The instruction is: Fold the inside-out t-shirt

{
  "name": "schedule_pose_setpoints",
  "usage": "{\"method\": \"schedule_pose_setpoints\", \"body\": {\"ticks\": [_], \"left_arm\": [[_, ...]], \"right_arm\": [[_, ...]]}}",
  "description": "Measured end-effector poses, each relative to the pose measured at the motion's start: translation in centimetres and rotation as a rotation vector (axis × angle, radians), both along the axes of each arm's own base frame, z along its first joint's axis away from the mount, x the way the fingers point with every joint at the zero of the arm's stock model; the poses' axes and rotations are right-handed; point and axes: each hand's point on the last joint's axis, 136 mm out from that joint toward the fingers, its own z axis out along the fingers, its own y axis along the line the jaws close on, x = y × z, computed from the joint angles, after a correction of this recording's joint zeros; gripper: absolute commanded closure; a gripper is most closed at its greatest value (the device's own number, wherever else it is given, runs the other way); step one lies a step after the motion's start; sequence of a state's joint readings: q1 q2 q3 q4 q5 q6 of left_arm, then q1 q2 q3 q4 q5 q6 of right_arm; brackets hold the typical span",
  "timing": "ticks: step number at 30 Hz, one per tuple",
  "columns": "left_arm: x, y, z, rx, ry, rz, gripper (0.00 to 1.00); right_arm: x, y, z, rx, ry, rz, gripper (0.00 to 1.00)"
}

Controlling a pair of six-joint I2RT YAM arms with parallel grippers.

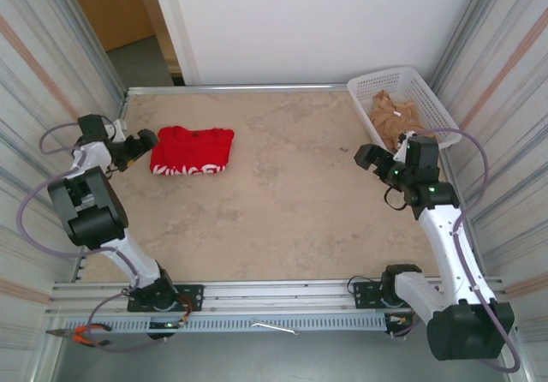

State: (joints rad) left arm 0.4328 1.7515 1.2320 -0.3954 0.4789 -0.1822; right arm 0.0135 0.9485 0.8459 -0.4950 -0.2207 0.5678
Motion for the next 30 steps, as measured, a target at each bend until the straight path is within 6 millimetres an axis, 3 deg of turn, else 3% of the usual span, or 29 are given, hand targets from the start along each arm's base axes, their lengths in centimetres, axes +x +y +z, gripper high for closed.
{"method": "schedule_pose_setpoints", "body": {"ticks": [4, 8, 10, 13, 17, 20, 24, 27, 30], "left_arm": [[-1.9, -0.8, 2.7, 0.064, -0.065, 0.007, 0.01], [-3.8, -4.3, 6.7, 0.172, -0.234, -0.049, 0.01], [-4.8, -6.0, 7.2, 0.224, -0.305, -0.08, 0.01], [-6.3, -8.4, 5.3, 0.312, -0.378, -0.121, 0.01], [-7.8, -10.5, -0.9, 0.389, -0.342, -0.168, 0.01], [-8.1, -10.7, -4.3, 0.428, -0.297, -0.175, 0.01], [-6.3, -11.7, -4.3, 0.481, -0.349, -0.223, 0.01], [-4.6, -12.1, -3.4, 0.513, -0.439, -0.241, 0.01], [-4.0, -12.2, -4.1, 0.531, -0.46, -0.252, 0.01]], "right_arm": [[0.3, -3.4, -1.1, -0.108, 0.017, -0.137, 0.01], [0.5, -6.5, -3.6, -0.24, 0.0, -0.257, 0.01], [0.4, -7.6, -4.9, -0.301, -0.002, -0.29, 0.01], [0.9, -8.7, -6.5, -0.39, -0.015, -0.307, 0.01], [2.3, -9.9, -10.3, -0.5, 0.004, -0.303, 0.01], [1.9, -10.2, -14.0, -0.556, 0.028, -0.278, 0.01], [2.6, -9.6, -15.2, -0.574, -0.043, -0.226, 0.01], [5.2, -8.7, -14.7, -0.571, -0.149, -0.183, 0.01], [6.5, -7.7, -16.2, -0.574, -0.15, -0.113, 0.01]]}}
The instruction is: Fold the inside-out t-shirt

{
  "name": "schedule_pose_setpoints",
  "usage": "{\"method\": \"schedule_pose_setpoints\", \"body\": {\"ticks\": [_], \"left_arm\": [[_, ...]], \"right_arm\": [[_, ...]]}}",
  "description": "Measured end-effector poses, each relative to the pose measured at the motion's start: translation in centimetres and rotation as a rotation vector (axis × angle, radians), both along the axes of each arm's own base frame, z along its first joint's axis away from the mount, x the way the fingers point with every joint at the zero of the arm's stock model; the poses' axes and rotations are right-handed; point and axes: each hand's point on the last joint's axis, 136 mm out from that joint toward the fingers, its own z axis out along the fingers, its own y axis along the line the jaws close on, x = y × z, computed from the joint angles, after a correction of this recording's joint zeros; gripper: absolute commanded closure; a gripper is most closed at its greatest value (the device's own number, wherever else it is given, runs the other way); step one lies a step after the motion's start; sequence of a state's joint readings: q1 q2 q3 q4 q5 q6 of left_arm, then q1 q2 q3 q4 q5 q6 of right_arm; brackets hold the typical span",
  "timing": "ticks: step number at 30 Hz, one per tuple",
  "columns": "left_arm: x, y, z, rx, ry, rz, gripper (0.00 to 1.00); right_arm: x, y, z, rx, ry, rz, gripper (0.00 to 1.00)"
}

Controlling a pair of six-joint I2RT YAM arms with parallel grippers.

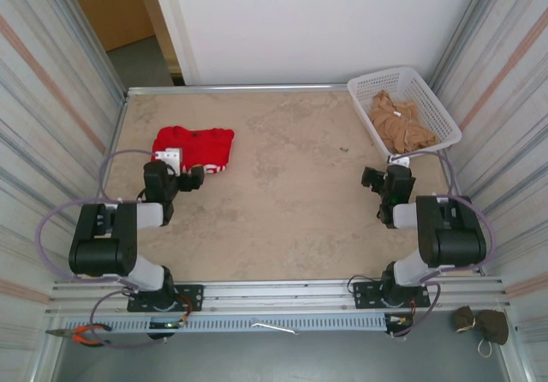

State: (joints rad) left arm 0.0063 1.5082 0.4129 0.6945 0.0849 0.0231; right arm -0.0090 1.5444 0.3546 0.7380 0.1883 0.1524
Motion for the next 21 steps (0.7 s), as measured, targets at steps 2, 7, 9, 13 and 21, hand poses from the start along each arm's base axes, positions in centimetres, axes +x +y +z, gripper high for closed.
{"method": "schedule_pose_setpoints", "body": {"ticks": [2, 7, 9, 13, 21], "left_arm": [[0.2, 0.0, -0.2, 0.007, -0.003, -0.003, 0.01], [0.4, 0.0, 0.3, 0.017, -0.028, -0.008, 0.01], [0.4, 0.0, 0.3, 0.017, -0.027, -0.008, 0.01], [0.4, 0.0, 0.3, 0.017, -0.027, -0.008, 0.01], [0.6, 0.0, 0.5, 0.017, -0.033, -0.008, 0.01]], "right_arm": [[0.6, 0.4, 0.4, 0.012, -0.02, 0.032, 0.01], [1.8, 0.5, 2.0, 0.016, -0.077, 0.055, 0.01], [1.9, 0.8, 2.0, 0.009, -0.079, 0.068, 0.01], [1.9, 1.0, 2.1, 0.008, -0.081, 0.079, 0.01], [2.1, 1.2, 2.2, 0.024, -0.084, 0.098, 0.01]]}}
